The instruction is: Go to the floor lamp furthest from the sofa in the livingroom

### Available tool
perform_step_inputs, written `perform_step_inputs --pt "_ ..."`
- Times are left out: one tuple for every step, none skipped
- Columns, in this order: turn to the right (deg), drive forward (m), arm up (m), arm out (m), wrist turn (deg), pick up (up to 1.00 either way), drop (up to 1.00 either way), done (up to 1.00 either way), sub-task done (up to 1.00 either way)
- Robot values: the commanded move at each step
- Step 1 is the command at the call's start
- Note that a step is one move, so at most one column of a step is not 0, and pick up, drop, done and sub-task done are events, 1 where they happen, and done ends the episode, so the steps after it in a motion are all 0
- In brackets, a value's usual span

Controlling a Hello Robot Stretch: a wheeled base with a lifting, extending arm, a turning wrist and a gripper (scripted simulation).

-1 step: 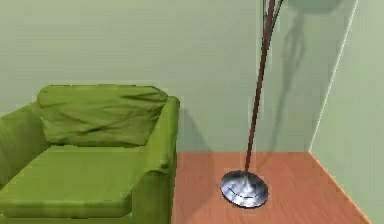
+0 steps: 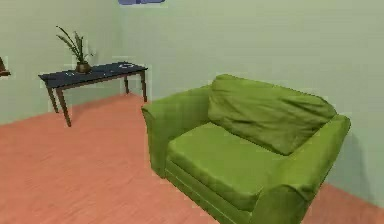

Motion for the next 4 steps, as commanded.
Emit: perform_step_inputs --pt "-45.0 0.0 0.0 0.0 0.0 0.0 0.0 0.0 0.0" --pt "-45.0 0.0 0.0 0.0 0.0 0.0 0.0 0.0 0.0" --pt "-39.0 0.0 0.0 0.0 0.0 0.0 0.0 0.0 0.0" --pt "0.0 1.0 0.0 0.0 0.0 0.0 0.0 0.0 0.0"
